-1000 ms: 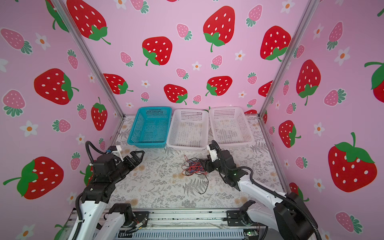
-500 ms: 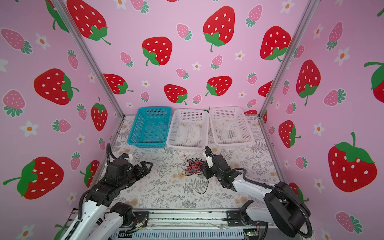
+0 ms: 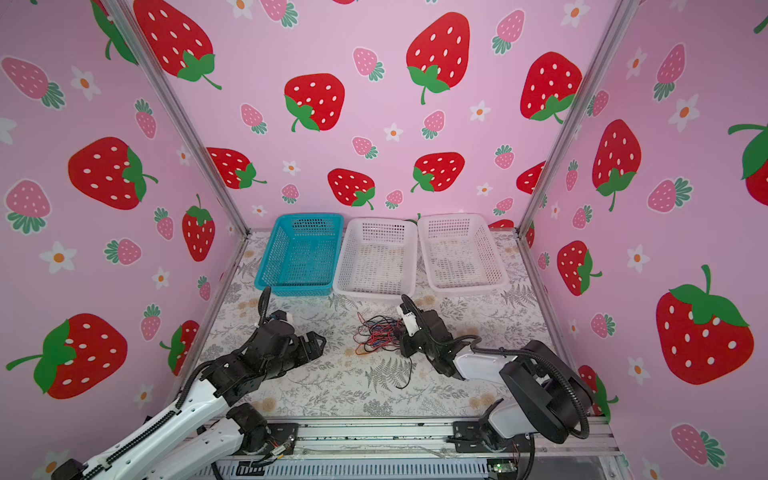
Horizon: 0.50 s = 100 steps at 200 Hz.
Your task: Untangle the cables
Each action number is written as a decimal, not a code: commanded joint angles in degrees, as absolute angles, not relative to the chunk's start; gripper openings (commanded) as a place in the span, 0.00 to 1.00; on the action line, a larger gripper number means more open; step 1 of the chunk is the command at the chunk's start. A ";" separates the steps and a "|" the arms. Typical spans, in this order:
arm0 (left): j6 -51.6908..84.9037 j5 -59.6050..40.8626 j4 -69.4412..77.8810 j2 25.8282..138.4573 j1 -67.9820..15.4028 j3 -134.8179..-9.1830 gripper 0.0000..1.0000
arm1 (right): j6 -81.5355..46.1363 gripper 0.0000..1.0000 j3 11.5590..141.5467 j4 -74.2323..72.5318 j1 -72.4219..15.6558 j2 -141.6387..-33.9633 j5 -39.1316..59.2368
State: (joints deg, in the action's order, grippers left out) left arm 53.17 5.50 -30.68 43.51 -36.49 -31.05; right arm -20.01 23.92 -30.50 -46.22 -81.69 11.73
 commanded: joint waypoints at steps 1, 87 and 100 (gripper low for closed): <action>56.64 7.92 -26.00 44.81 -39.73 -30.46 0.95 | -20.86 0.00 21.56 -33.39 -47.84 -82.76 17.66; 57.75 5.45 -8.65 55.15 -51.07 -28.44 0.95 | -22.28 0.00 17.39 -45.32 -49.98 -79.61 28.93; 57.74 5.25 -6.81 57.39 -52.38 -28.29 0.95 | -22.37 0.00 17.01 -46.38 -50.33 -79.27 29.60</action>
